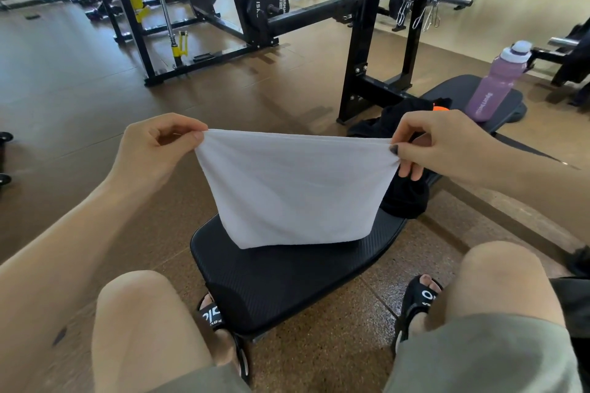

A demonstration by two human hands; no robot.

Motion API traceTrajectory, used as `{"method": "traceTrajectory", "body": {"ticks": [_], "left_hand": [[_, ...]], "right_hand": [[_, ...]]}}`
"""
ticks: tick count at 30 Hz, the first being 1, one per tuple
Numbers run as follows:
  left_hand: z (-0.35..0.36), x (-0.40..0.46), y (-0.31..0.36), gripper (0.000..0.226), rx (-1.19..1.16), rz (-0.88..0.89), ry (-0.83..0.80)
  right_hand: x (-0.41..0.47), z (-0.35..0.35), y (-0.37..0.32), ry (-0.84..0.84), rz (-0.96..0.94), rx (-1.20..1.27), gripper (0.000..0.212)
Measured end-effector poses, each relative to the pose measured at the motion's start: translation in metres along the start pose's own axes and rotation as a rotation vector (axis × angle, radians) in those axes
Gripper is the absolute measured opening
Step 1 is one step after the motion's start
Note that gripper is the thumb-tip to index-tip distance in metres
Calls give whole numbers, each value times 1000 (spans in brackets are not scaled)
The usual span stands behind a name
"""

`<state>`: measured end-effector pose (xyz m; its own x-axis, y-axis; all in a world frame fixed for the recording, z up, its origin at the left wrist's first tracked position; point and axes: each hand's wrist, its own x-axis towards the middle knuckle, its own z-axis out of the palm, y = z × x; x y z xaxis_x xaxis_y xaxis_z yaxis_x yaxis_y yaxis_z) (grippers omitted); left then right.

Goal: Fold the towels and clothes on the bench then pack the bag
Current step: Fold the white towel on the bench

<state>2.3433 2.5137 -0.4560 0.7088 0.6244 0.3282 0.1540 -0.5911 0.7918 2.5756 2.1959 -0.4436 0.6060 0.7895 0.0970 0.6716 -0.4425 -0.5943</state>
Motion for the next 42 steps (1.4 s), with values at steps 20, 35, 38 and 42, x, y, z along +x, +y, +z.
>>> {"method": "traceTrajectory", "body": {"ticks": [20, 35, 38, 42], "left_hand": [[-1, 2, -7, 16, 439, 310, -28], [24, 72, -36, 18, 726, 277, -41], [14, 94, -21, 21, 649, 269, 168], [13, 55, -36, 16, 616, 322, 188]], "right_hand": [[14, -2, 14, 52, -156, -290, 11], [103, 22, 15, 197, -149, -641, 14], [120, 18, 2, 415, -97, -442, 18], [94, 34, 9, 433, -197, -231, 19]]}}
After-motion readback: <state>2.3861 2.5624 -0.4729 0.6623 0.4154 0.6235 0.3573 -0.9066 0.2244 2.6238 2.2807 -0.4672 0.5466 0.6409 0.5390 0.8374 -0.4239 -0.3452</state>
